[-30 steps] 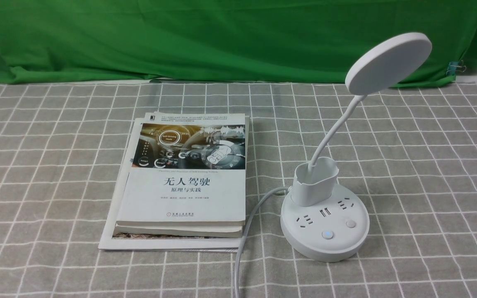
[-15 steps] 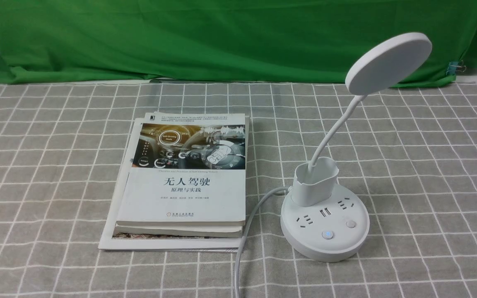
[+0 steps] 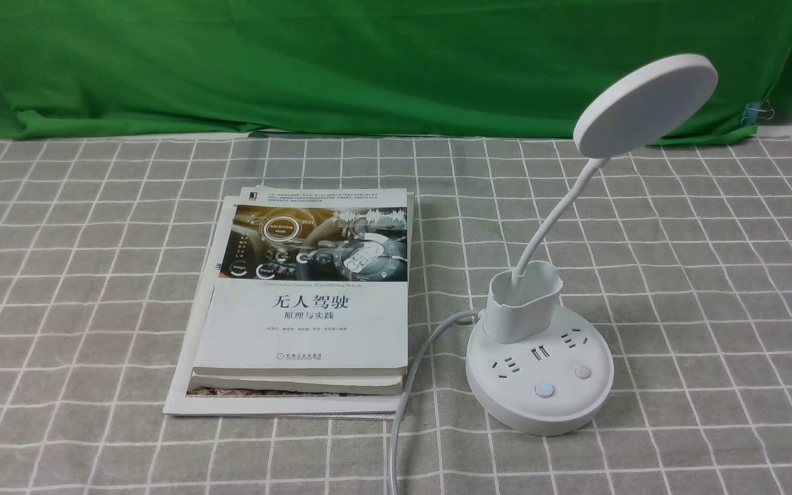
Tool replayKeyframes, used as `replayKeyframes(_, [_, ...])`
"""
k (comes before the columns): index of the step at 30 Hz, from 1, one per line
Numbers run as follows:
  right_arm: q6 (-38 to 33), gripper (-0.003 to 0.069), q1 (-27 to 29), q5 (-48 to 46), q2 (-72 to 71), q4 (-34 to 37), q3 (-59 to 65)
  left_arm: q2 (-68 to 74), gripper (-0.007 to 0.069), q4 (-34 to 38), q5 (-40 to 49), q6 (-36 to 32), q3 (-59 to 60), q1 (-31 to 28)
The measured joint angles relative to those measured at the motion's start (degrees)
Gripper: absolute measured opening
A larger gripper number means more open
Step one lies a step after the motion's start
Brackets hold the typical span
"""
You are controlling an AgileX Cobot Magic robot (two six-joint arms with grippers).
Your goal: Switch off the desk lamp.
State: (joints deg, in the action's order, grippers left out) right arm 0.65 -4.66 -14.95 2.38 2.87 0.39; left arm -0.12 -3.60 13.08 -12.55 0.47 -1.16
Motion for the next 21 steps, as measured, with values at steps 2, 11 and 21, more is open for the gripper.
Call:
replayKeyframes(2, [0.00, 0.0035, 0.00, 0.00, 0.00, 0.00, 0.00, 0.00, 0.0019, -0.02, 0.00, 0.00, 0.00, 0.00])
replayKeyframes(11, [0.00, 0.0043, 0.00, 0.00, 0.00, 0.00, 0.00, 0.00, 0.0019, -0.02, 0.00, 0.00, 0.00, 0.00])
replayKeyframes(21, [-0.65, 0.0052, 0.00, 0.07, 0.00, 0.00, 0.00, 0.00, 0.0019, -0.07, 0.00, 0.00, 0.00, 0.00])
